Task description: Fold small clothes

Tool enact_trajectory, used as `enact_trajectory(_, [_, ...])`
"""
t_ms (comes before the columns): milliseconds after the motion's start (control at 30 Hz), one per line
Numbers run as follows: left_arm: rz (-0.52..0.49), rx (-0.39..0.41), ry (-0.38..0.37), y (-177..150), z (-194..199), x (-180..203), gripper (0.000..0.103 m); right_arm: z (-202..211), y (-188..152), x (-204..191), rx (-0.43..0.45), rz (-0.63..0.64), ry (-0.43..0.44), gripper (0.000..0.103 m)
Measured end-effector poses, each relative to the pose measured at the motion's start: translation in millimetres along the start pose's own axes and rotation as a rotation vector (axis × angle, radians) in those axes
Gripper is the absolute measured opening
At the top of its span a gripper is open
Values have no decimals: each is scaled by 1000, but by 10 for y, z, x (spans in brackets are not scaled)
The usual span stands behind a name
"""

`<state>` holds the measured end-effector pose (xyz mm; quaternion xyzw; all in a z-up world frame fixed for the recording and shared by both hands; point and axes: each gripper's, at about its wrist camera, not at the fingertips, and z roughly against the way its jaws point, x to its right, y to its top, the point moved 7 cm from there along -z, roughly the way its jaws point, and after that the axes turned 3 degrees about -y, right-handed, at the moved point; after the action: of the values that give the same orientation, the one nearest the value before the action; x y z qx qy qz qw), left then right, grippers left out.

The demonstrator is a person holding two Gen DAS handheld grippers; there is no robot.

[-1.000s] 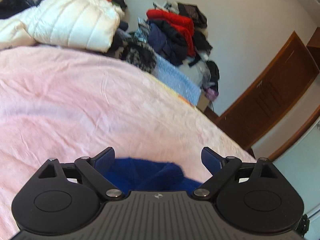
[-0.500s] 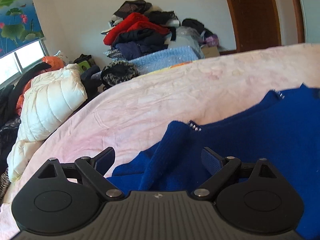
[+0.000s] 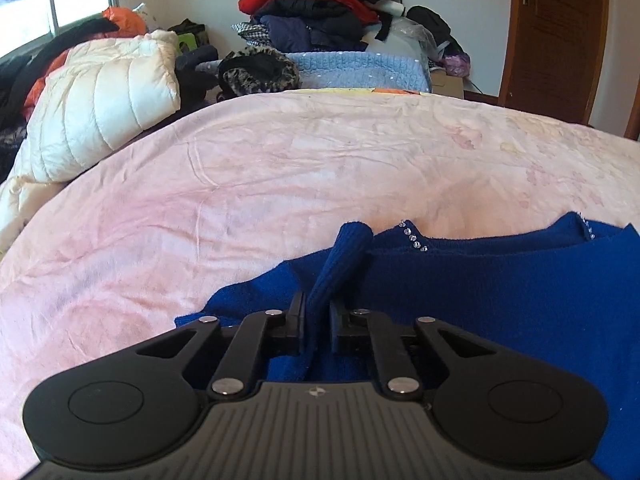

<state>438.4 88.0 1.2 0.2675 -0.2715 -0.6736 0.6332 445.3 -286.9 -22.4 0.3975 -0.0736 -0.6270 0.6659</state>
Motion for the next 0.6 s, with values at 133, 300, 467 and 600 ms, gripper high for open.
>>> enact_trajectory(133, [14, -3, -12, 29, 6, -18, 5, 37, 14, 28, 15, -45, 20, 7])
enact_trajectory(300, [72, 18, -6, 69, 21, -84, 5, 181, 102, 36, 82, -74, 41, 6])
enact_trajectory(467, [41, 2, 28, 2, -75, -48, 5, 0, -24, 125, 37, -79, -8, 6])
enact_trajectory(600, [63, 77, -5, 124, 110, -65, 5, 124, 55, 123, 99, -122, 33, 6])
